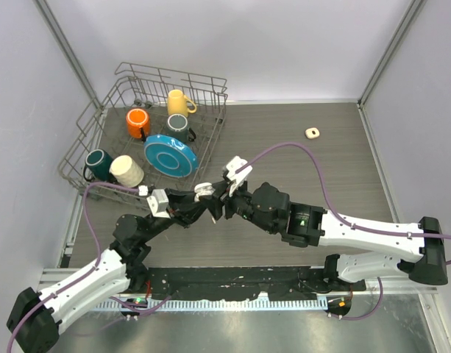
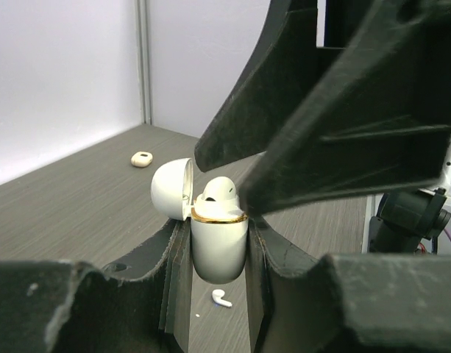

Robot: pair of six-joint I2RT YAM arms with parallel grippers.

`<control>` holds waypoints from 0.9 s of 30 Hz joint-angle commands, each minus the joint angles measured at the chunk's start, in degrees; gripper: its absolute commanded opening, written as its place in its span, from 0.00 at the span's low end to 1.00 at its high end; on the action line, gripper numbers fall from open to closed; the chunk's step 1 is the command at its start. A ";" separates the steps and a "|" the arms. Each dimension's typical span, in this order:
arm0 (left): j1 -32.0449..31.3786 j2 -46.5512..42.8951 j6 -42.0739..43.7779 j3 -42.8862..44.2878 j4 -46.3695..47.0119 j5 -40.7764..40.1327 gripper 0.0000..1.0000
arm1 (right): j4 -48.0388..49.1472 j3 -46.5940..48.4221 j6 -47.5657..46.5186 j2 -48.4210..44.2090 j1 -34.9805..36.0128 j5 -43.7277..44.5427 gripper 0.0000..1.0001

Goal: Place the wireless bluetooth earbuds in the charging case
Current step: Place the earbud in the charging case.

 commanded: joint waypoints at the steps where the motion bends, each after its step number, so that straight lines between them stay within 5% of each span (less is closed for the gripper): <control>1: 0.01 -0.09 1.30 2.69 4.34 0.31 0.00 | -1.13 3.75 4.11 -0.73 1.01 -3.94 0.65; 4: 0.10 -0.27 1.21 2.60 4.25 0.40 0.00 | -0.87 4.90 7.10 -2.05 0.75 -2.10 0.79; 12: 0.10 -1.23 1.03 2.60 3.73 0.04 0.00 | -6.23 8.33 17.71 -5.04 -5.56 -3.48 0.85; 18: 0.10 -2.29 0.68 2.68 3.73 -0.04 0.00 | -8.34 6.84 28.01 -5.22 -17.25 -21.32 0.85; 27: 0.10 -2.56 0.68 3.03 3.99 -0.22 0.00 | -2.21 3.24 40.23 -2.94 -21.13 -41.27 0.85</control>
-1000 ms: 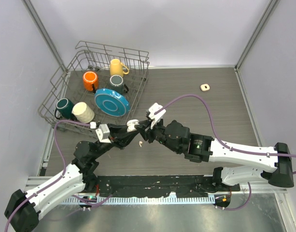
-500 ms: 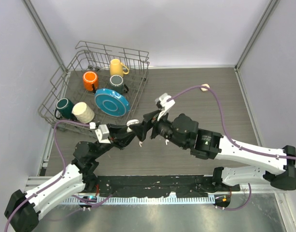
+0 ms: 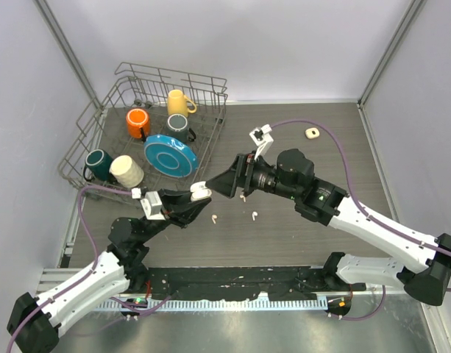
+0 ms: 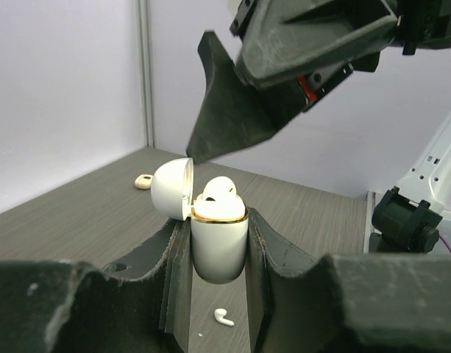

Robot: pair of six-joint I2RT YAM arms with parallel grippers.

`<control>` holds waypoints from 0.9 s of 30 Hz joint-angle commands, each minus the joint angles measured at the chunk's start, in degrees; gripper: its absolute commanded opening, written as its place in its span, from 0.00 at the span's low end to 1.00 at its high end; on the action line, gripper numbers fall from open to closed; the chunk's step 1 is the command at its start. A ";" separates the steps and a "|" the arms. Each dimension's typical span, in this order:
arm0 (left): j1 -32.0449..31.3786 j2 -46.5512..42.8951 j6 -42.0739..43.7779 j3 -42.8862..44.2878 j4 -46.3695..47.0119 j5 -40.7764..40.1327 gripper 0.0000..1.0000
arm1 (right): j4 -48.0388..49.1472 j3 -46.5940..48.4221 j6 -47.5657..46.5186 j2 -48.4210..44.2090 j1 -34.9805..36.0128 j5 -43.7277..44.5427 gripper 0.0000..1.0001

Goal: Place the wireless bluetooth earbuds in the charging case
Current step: Place the earbud in the charging case.

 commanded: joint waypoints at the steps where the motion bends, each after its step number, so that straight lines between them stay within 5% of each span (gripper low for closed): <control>1: 0.01 -0.26 0.70 2.82 3.16 -0.29 0.00 | 7.01 -2.40 8.96 0.72 -1.18 -12.06 0.85; 16: 0.01 1.59 0.71 3.78 4.30 0.68 0.00 | 18.35 -6.46 19.43 6.43 -3.11 -20.24 0.85; 27: 0.01 4.31 1.67 4.84 5.53 1.03 0.00 | 20.03 -6.81 21.10 8.89 -3.11 -24.03 0.67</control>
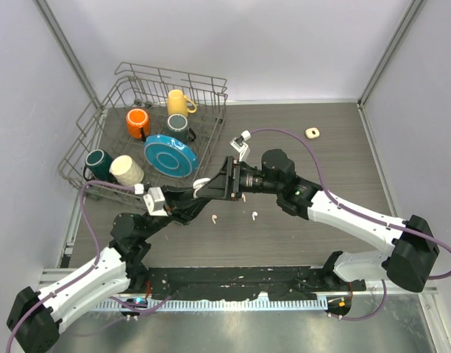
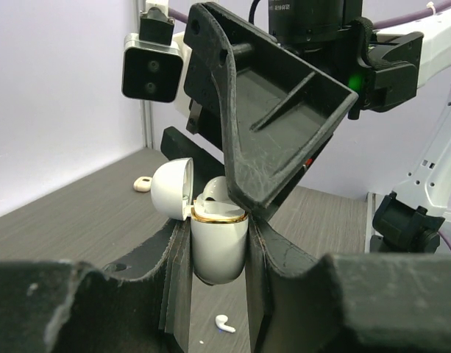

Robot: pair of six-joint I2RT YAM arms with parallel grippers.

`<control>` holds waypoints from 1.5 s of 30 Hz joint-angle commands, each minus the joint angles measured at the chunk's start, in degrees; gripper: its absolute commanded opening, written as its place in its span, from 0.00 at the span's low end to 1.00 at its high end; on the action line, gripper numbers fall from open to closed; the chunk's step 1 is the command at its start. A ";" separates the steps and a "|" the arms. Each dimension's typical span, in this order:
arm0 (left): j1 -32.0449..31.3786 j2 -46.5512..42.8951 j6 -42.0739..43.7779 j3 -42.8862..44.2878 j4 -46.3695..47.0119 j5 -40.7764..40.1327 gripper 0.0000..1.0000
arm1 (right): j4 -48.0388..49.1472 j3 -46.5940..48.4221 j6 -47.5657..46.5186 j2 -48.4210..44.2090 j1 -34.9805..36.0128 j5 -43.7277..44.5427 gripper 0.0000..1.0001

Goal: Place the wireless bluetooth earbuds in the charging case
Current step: Place the earbud in the charging case.

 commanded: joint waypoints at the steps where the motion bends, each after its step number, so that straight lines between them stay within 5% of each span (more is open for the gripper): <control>1: 0.10 0.88 1.69 2.89 4.31 0.57 0.00 | 3.33 -0.16 0.95 -0.51 -0.12 -2.26 0.63; 18: 0.01 1.76 0.55 2.90 4.31 1.98 0.00 | 0.09 0.53 -3.52 -0.77 -0.12 0.11 0.25; 28: 0.10 2.46 0.37 3.07 3.43 2.77 0.00 | -10.82 5.37 -12.94 -0.95 -0.12 4.16 0.24; 31: 0.01 2.46 0.46 3.07 3.43 2.77 0.00 | -10.56 5.29 -13.29 -1.03 -0.12 4.25 0.31; 38: 0.01 1.76 0.46 2.19 3.43 1.72 0.00 | -9.51 4.50 -13.91 -2.26 -0.12 4.24 0.68; 45: 0.01 -0.26 0.55 0.79 2.91 0.22 0.00 | -9.41 3.62 -16.10 -5.60 -0.12 7.85 0.78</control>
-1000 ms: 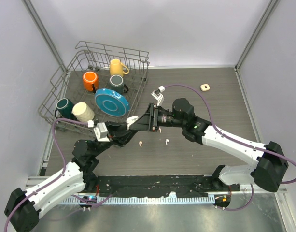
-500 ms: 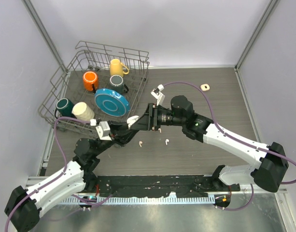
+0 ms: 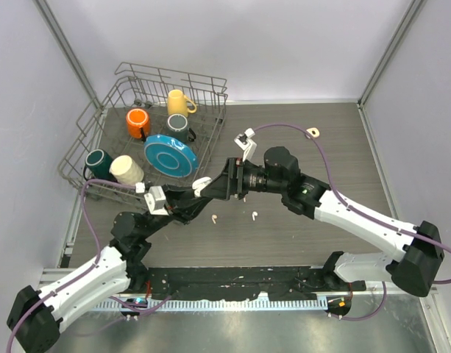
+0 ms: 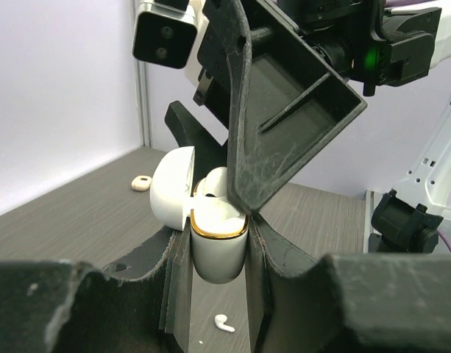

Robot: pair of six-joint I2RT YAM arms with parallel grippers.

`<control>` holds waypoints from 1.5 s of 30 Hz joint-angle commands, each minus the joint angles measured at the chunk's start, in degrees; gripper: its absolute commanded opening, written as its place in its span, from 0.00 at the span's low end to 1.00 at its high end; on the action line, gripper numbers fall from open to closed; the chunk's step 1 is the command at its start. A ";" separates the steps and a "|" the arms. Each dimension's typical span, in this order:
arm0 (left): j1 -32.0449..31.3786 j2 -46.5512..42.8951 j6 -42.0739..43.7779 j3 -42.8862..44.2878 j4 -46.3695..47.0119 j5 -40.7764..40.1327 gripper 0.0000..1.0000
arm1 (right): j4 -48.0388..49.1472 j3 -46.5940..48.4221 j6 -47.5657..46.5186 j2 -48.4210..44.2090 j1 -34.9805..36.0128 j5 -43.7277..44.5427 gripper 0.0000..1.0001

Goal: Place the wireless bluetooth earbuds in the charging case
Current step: Place the earbud in the charging case, then pick up the earbud from the center of the board.

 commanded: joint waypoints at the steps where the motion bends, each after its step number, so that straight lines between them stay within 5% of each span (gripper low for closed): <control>1: -0.25 -2.14 0.70 -0.16 2.55 -1.11 0.00 | 0.68 0.40 -3.51 -4.27 0.14 4.41 0.78; 11: -0.25 -4.78 0.97 -1.56 0.18 -3.31 0.00 | -4.91 0.93 -12.47 -12.79 0.14 9.16 0.79; 14: -0.25 -6.10 0.97 -1.83 -1.04 -3.75 0.00 | -12.11 1.55 -13.45 -14.99 0.06 19.42 0.77; 15: -0.16 -6.62 0.97 -1.83 -1.49 -3.84 0.00 | -13.98 1.37 -13.36 -15.17 0.06 29.02 0.74; 18: -0.25 -7.42 0.97 -2.00 -2.46 -4.01 0.00 | -24.16 -0.12 -7.58 -13.51 -1.43 44.71 0.61; 30: -0.16 -11.37 1.41 -1.65 -7.11 -4.36 0.00 | -31.05 -8.64 4.73 -5.95 -3.90 48.98 0.68; 45: -0.25 -11.37 1.32 -1.04 -7.99 -4.45 0.00 | -29.82 -6.89 -0.27 7.94 -3.99 42.48 0.57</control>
